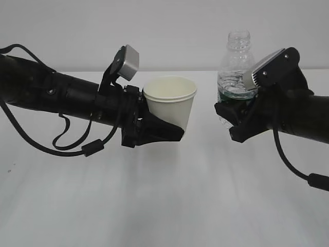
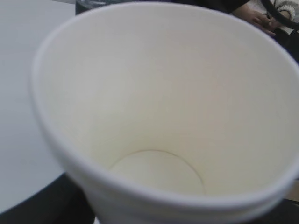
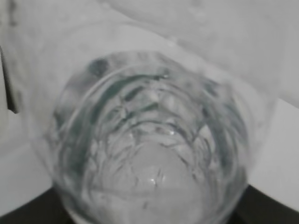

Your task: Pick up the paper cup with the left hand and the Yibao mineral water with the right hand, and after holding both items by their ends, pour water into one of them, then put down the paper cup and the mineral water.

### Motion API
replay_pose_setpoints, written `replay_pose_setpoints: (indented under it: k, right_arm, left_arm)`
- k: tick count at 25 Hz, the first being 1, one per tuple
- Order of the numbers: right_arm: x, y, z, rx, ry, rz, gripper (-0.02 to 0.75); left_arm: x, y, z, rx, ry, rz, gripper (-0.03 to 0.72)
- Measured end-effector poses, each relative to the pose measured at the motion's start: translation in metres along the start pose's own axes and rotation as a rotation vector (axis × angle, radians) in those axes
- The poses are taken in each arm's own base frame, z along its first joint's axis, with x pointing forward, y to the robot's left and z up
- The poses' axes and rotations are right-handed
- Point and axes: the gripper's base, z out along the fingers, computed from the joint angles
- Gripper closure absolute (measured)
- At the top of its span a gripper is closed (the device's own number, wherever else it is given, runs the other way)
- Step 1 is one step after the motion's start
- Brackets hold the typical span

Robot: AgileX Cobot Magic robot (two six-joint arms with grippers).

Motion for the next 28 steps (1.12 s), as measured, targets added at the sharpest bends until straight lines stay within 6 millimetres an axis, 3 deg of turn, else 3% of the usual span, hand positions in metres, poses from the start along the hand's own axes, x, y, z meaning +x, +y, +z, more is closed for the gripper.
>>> replay_pose_setpoints:
  k: [28]
  right_arm:
    - [-0.028, -0.017, 0.010, 0.013, 0.056, -0.216, 0.336]
  left_arm:
    - [-0.005, 0.003, 0.000, -0.031, -0.050, 0.026, 0.234]
